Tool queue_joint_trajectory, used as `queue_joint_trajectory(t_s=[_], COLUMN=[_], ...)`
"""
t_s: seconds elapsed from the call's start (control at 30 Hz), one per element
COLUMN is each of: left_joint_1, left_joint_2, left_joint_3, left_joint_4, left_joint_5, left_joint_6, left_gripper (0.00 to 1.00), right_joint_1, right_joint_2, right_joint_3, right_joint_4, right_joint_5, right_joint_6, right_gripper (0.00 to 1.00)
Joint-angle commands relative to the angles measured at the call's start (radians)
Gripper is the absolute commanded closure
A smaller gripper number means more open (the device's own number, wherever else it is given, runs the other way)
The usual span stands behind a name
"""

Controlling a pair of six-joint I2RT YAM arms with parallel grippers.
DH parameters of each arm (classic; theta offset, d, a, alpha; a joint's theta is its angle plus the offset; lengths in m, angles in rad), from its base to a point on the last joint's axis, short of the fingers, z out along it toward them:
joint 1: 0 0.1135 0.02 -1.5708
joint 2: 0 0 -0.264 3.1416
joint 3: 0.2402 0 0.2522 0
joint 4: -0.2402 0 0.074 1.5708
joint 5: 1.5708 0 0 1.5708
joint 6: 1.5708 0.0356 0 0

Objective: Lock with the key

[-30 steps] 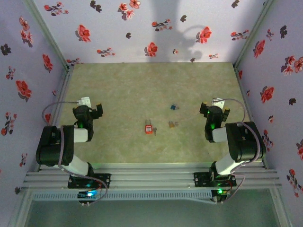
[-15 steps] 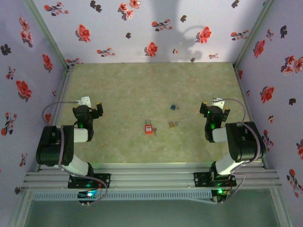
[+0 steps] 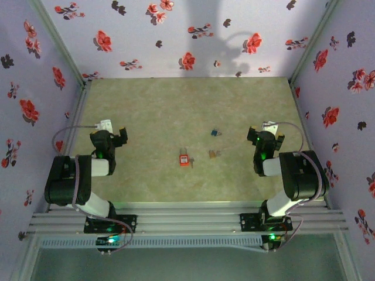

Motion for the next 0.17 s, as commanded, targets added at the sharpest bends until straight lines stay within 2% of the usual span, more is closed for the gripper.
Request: queue_joint_trajectory(t_s=[0.0,0.13], left_joint_1=[-0.004,-0.004], left_joint_2=[0.006,0.005], left_joint_3=[-0.004,-0.004], left_joint_4=[0.038,0.038], left_joint_5=[0.003,0.003], left_joint_6=[0.029,0.029], left_gripper=[0.00,0.00], right_joint_1=[-0.008,-0.008], right_joint_2=[-0.006,-0.010], right_joint_3=[0.009,0.005], right_joint_4=[-0.007,-0.005], right_joint_5=[-0.002,-0.004], right_joint_6=[0.026,0.028], right_gripper=[0.01,0.01])
